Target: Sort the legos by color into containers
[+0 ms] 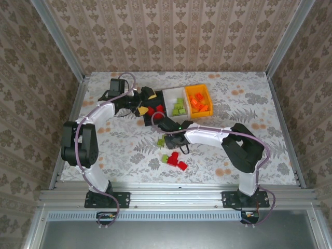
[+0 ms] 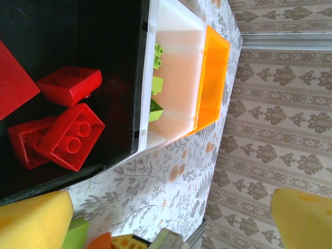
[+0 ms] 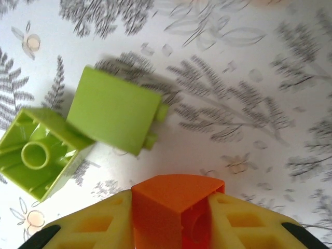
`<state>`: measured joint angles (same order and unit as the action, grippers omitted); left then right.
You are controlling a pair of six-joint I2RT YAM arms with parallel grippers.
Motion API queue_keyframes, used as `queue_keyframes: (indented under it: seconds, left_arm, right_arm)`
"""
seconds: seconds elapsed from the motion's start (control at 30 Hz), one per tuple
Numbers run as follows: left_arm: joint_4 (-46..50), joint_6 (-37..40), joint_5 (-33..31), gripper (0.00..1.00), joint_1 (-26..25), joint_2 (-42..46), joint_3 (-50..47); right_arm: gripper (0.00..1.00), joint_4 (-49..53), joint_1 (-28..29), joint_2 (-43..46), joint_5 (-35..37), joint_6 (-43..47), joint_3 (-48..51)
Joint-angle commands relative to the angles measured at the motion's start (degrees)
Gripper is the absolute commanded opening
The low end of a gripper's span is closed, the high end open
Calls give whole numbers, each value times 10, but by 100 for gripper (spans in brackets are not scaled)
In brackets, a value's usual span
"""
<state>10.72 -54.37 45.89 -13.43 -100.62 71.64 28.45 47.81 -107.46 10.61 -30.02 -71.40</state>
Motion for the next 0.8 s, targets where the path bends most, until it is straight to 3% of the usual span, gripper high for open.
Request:
queue_keyframes:
  seconds: [0.0,0.13,0.33,0.5,0.63,0.77]
  left_arm:
    - [-4,-3,9,100,2,17,1]
    - [-4,-3,9,100,0,16,0]
    - [-5,2,8,100,-32,1,2]
    - [2,11,26,100,-84,-26,16]
    - [9,18,19,100,-87,-20,18]
    - [12,18,19,100,-82,-17,18]
  right_arm:
    - [34,5,-22,33,30,17,4]
    - [34,7,-58,50,45,36,-2]
    - [34,9,-161,65,75,80,-58]
    - [34,20,-219,-13,93,103,-161]
    - [38,64,-249,-88,79,111,-263]
    - [47,108,-261,-126,68,98,-334]
